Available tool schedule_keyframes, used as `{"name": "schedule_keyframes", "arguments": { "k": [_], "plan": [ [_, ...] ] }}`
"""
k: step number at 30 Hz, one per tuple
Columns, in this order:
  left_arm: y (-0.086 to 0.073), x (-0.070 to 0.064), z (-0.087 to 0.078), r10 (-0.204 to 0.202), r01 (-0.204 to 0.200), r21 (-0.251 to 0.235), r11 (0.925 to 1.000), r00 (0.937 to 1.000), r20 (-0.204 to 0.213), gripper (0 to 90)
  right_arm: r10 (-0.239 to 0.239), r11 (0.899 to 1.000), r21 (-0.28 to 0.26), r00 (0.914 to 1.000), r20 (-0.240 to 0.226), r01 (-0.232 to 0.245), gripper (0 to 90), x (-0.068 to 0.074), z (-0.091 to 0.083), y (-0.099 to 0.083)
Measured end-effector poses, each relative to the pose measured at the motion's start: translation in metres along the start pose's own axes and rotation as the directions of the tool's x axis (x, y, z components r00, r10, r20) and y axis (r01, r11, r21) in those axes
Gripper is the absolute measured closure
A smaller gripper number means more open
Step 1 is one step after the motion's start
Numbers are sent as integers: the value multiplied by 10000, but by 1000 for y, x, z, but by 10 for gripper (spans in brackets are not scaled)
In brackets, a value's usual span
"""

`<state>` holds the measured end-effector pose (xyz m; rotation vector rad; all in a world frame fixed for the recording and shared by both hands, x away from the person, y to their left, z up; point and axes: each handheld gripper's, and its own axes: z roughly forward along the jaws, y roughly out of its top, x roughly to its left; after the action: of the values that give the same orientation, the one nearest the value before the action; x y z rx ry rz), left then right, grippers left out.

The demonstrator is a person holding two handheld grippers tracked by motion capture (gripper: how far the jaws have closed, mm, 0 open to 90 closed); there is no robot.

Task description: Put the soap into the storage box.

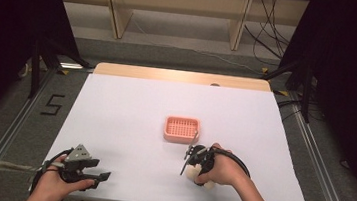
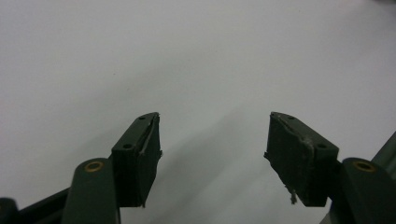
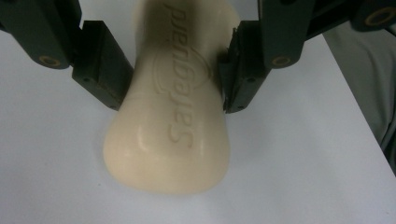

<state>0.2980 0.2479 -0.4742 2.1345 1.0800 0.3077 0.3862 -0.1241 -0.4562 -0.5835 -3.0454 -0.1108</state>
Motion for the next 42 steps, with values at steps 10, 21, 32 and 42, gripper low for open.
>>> {"name": "schedule_keyframes", "arguments": {
  "k": [10, 21, 32, 42],
  "plan": [
    [0, 0, -1, 24, -24, 22, 10000, 10000, 95, 345, -1081, 9941, 102, 9941, 110, 1080, 501, 0, -1, -1],
    [0, 1, -1, 39, -40, 26, 10000, 9999, 109, 345, -1299, 9915, 6, 9915, 29, 1299, 503, -1, -4, -5],
    [0, 1, 0, -6, 6, 2, 10000, 10000, -53, 345, -1677, 9857, -139, 9858, 55, 1678, 504, -5, -11, -13],
    [-1, 2, -2, 90, -91, 105, 9999, 9999, 94, 346, -1872, 9819, -232, 9819, 306, 1879, 504, -11, -23, -15]
  ]
}}
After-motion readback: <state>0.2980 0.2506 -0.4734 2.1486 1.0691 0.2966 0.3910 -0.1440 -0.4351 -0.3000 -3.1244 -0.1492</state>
